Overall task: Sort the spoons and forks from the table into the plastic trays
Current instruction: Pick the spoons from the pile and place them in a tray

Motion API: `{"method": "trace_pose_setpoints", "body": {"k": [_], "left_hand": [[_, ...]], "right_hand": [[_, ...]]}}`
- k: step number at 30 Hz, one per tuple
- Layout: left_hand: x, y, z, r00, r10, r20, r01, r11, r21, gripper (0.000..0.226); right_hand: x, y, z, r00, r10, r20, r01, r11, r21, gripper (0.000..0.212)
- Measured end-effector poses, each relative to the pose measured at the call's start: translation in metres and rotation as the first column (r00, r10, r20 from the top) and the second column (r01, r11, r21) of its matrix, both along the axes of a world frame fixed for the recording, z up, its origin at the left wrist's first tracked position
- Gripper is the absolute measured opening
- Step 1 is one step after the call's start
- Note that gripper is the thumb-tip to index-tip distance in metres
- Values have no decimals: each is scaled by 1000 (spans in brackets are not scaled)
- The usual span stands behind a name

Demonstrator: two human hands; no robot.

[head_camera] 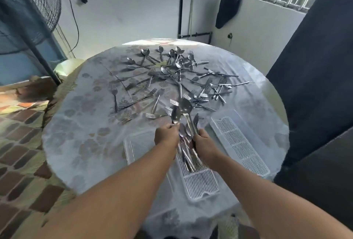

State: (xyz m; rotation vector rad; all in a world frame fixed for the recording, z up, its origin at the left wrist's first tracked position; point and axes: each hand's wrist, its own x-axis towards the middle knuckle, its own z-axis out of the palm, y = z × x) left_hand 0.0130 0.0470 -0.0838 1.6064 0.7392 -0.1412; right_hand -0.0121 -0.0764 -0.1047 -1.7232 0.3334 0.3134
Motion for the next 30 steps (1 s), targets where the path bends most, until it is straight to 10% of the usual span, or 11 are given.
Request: {"method": "trace_pose_setpoints", "body": {"k": [11,24,30], "left_hand": [[-40,-32,-11,993,-100,-65,117,919,378,40],[-33,-40,-30,942,-276,-194,298,413,861,17],[-21,-45,-39,901,-318,-293,386,282,878,68]], "right_hand": [[-37,-30,-16,980,153,-130,-172,975,-144,26],[-25,-20,-26,959,255,-121,-282,862,-420,32],[-23,-19,-29,920,387,-55,-344,734,-586,78]]}}
